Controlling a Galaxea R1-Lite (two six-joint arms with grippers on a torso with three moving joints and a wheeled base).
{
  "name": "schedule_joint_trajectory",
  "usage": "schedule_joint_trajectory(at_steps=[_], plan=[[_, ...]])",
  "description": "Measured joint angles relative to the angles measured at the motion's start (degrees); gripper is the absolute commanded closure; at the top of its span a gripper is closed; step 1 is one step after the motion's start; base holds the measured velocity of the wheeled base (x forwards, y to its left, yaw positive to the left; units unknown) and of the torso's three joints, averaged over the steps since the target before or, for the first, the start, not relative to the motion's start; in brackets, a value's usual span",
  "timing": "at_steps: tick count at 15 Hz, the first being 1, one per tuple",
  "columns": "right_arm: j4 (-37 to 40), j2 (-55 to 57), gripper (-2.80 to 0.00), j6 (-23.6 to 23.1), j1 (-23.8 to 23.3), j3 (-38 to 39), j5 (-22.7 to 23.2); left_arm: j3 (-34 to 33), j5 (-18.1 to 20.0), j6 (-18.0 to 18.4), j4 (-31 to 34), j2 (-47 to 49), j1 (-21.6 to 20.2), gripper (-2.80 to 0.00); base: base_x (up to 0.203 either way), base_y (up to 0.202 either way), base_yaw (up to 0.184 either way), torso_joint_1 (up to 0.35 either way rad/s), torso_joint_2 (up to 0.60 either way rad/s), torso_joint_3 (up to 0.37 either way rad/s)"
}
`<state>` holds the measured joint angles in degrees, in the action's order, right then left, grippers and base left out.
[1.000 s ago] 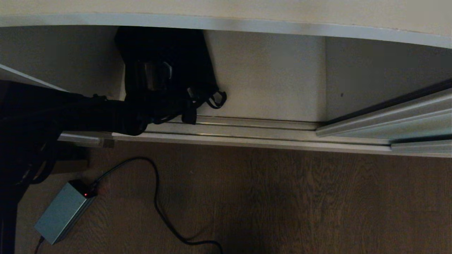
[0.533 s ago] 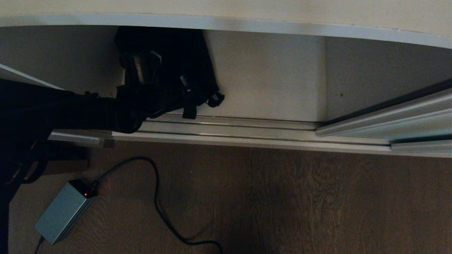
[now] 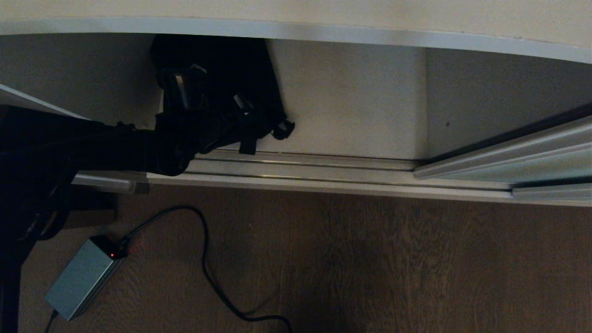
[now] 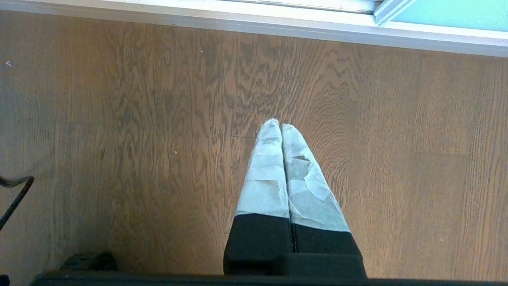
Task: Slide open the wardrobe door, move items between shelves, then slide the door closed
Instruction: Place the bag on the lower shelf
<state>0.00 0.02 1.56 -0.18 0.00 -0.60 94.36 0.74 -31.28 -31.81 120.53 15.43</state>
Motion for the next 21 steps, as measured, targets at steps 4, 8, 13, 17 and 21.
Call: schedule_joint_trajectory(at_steps=[4, 8, 13, 17, 21], plan=[[0.0, 0.0, 0.0, 0.0, 0.0, 0.0, 0.0, 0.6, 1.8, 0.6, 0.3, 0.8, -0.1, -2.8, 0.0, 0.0, 0.0, 0.0, 0.0, 0.0], [0.0, 0.0, 0.0, 0.0, 0.0, 0.0, 0.0, 3.7, 2.9, 6.1, 5.6, 2.8, -1.8, -2.8, 0.0, 0.0, 0.0, 0.0, 0.0, 0.0], [0.0, 0.0, 0.0, 0.0, 0.0, 0.0, 0.0, 5.4, 10.7, 2.5, 12.3, 2.6, -3.2, -2.8, 0.0, 0.0, 0.0, 0.0, 0.0, 0.0], [0.0, 0.0, 0.0, 0.0, 0.0, 0.0, 0.0, 6.4, 18.6, -4.6, 13.2, 1.8, -4.7, -2.8, 0.0, 0.0, 0.0, 0.0, 0.0, 0.0], [0.0, 0.0, 0.0, 0.0, 0.0, 0.0, 0.0, 7.4, 25.5, -9.7, 14.0, 1.8, -5.9, -2.8, 0.0, 0.0, 0.0, 0.0, 0.0, 0.0]])
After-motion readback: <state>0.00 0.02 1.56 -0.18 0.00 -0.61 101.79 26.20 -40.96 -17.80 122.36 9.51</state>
